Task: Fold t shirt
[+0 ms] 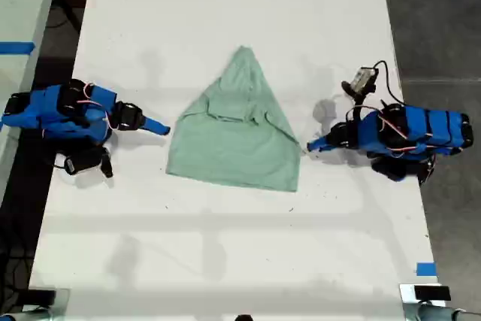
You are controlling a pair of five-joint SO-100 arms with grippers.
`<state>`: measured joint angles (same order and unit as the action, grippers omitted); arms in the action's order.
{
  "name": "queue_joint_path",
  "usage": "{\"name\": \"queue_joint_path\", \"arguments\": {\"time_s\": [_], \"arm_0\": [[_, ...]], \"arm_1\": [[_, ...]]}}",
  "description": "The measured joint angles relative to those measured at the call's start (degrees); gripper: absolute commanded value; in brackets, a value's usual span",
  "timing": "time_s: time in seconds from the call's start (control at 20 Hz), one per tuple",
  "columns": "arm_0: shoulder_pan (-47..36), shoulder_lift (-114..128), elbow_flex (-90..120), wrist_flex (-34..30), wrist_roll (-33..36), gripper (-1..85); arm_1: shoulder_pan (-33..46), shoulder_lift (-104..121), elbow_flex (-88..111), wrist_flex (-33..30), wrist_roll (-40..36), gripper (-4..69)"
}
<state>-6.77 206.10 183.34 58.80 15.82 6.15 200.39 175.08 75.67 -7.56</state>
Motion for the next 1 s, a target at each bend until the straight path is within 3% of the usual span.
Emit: {"name": "queue_joint_path", "arguments": {"time_s": [0.2, 0.45, 0.55, 0.8, 1.0], "arm_0": [[-0.09, 0.00, 0.26, -1.23, -6.77, -0.1], [-0.70, 0.00, 0.26, -1.32, -7.38, -0.1], [-0.70, 0.00, 0.26, -1.32, -7.38, -0.1], [-0.70, 0.00, 0.26, -1.41, -7.38, -0.1], [-0.70, 0.00, 0.26, -1.41, -7.38, -0.1]], "arm_1": [[-0.35, 0.00, 0.00, -0.62, 8.53, 1.5], [-0.35, 0.00, -1.49, -1.05, 9.05, 1.5], [-0.53, -3.16, -4.04, -2.64, 8.88, 7.0], [-4.57, -41.31, -20.57, -13.97, 9.05, 16.6], [-4.83, -82.79, -41.48, -21.18, 8.79, 13.7]]}}
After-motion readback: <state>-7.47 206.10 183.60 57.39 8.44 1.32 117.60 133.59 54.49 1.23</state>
